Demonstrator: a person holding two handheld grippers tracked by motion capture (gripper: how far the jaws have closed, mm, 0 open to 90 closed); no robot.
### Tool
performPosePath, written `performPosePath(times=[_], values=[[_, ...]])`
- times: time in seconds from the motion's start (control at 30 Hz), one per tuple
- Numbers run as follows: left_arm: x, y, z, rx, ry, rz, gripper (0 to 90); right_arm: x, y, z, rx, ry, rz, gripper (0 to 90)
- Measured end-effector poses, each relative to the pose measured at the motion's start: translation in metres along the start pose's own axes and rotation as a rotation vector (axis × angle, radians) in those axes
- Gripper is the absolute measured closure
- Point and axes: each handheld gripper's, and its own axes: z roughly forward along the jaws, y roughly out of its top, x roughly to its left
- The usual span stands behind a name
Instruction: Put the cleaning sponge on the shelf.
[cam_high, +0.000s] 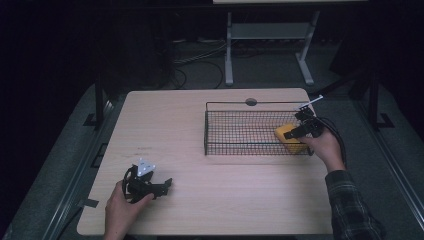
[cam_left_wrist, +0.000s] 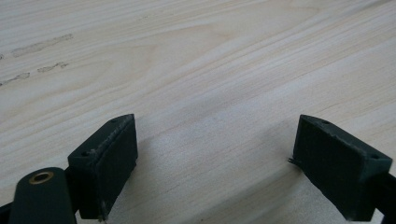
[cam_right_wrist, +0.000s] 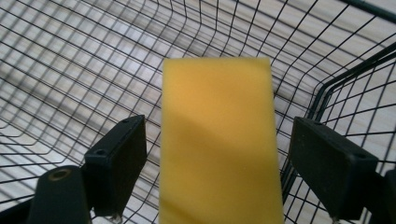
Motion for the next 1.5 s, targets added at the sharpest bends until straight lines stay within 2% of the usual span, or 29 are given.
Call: performPosePath(times=[0.7,1.1,1.5], values=[[0.000,0.000,0.001,-0.001,0.002,-0.004,12.7,0.003,-0.011,-0.037,-0.089,0.018,-0.011,18.2],[0.000,0.000,0.001,-0.001,0.002,-0.003,12.7,0.007,-0.032,-0.062,-0.156,0.036,-0.020,18.1],[0.000,0.000,0.001,-0.001,0.002,-0.004,12.7,0.026,-0.063,-0.078,-0.207,0.065,-0.047,17.9]])
